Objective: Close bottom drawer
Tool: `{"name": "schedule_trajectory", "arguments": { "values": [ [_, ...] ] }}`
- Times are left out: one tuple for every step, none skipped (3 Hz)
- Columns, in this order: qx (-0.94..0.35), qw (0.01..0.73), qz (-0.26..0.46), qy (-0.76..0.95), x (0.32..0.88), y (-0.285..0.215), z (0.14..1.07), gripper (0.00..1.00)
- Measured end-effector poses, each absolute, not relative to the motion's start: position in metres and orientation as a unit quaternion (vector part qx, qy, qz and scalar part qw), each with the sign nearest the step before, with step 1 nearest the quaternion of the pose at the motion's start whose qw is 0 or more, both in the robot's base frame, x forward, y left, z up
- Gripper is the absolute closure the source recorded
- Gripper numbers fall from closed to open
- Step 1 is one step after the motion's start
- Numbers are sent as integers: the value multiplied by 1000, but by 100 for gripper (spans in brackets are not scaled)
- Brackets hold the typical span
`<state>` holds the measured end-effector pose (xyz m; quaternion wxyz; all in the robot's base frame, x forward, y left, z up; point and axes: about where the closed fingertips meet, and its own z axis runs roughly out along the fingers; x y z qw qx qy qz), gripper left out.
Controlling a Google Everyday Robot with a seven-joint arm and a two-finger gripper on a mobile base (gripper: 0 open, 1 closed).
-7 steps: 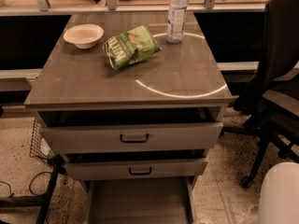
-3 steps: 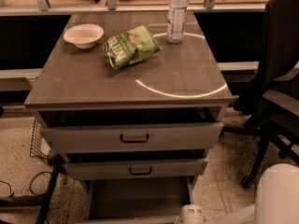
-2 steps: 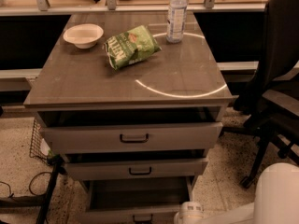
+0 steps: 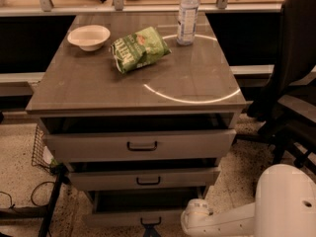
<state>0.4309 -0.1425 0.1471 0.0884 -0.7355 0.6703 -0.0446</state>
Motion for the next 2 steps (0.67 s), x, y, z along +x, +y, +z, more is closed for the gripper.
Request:
{"name": "schedule_trajectory", "arguments": {
  "values": [
    [-736, 88, -45, 670, 430, -143, 147, 100],
    [-734, 88, -48, 672, 449, -140, 144, 100]
  ]
}}
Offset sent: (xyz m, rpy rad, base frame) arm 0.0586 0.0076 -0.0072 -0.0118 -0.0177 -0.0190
